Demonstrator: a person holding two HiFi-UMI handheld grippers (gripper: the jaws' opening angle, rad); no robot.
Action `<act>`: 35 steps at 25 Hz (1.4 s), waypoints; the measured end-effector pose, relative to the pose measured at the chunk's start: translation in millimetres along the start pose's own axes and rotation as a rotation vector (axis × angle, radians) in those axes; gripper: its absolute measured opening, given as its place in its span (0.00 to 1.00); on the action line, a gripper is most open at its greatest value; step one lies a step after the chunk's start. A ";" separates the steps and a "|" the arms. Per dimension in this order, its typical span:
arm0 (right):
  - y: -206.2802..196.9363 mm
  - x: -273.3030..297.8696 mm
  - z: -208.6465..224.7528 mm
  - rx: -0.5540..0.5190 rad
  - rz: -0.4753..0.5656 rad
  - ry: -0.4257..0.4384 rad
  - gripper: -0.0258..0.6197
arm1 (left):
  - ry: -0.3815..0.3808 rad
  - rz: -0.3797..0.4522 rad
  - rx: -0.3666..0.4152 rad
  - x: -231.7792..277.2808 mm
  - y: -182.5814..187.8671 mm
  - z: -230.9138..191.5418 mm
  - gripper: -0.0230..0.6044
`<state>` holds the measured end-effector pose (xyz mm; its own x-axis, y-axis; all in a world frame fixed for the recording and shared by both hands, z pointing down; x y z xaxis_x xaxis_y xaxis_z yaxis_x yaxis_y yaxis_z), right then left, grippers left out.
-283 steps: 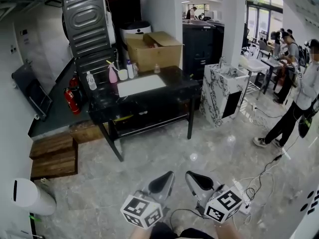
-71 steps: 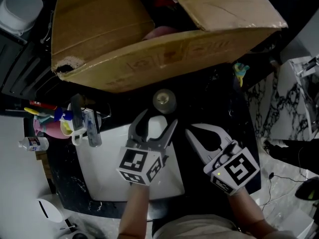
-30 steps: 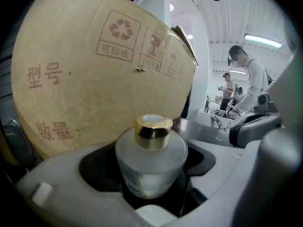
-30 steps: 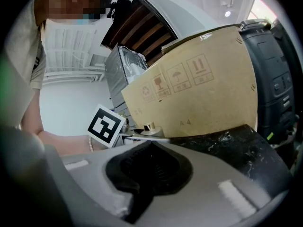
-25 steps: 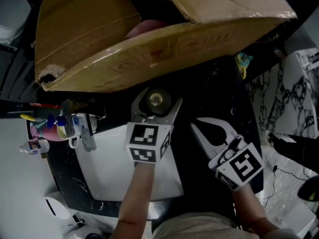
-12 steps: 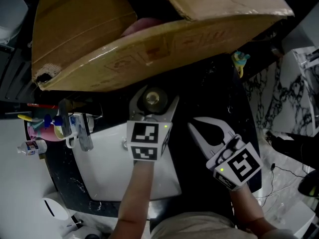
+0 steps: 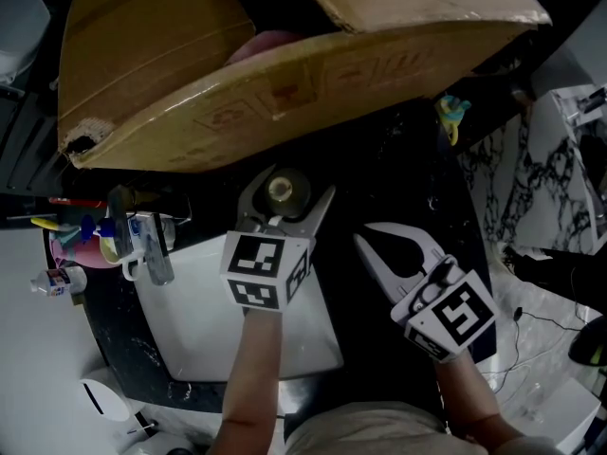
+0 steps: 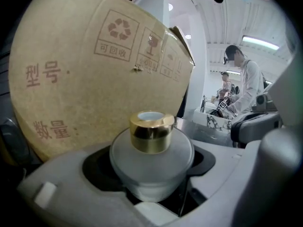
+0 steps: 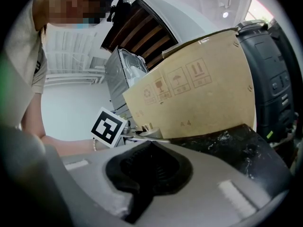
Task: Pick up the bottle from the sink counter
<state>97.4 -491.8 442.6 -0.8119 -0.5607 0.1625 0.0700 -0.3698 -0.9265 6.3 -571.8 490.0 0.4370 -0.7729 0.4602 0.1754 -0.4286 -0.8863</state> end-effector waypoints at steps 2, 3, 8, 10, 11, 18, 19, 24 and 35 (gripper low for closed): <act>3.2 0.9 -3.6 0.018 0.025 0.015 0.04 | -0.020 0.007 -0.003 -6.2 0.3 4.2 0.59; 2.8 0.7 -5.0 0.023 0.022 0.016 0.04 | -0.026 0.013 -0.004 -9.5 0.9 6.2 0.59; 1.1 -4.8 -14.1 0.009 0.009 0.013 0.04 | -0.072 0.059 -0.041 -26.2 6.1 14.8 0.59; 3.2 -7.1 -19.6 0.008 0.021 0.005 0.04 | -0.090 0.078 -0.055 -34.5 9.3 17.8 0.59; 3.3 -8.3 -22.3 0.002 0.021 0.000 0.04 | -0.095 0.086 -0.056 -39.2 11.0 19.4 0.59; 4.3 -16.9 -48.3 -0.020 0.012 -0.013 0.04 | -0.127 0.133 -0.088 -82.9 24.4 31.4 0.59; 5.3 -18.4 -53.3 -0.021 0.016 -0.013 0.04 | -0.132 0.145 -0.096 -90.3 25.7 32.9 0.59; 0.0 -26.4 -76.3 -0.048 0.010 -0.034 0.04 | -0.134 0.183 -0.116 -130.0 29.1 38.6 0.59; 6.7 -45.1 -133.2 -0.096 0.036 -0.062 0.04 | -0.145 0.281 -0.139 -216.0 28.5 49.8 0.59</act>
<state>57.2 -370.3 383.8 -0.7721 -0.6184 0.1465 0.0402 -0.2776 -0.9599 -39.1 -393.7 362.8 0.5740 -0.7992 0.1782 -0.0868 -0.2758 -0.9573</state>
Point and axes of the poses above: the fingertips, and each gripper's own axes: x forward along the fingers, z to its right, y out of its top, the point moved 2 cm from there along -x, backward along the fingers
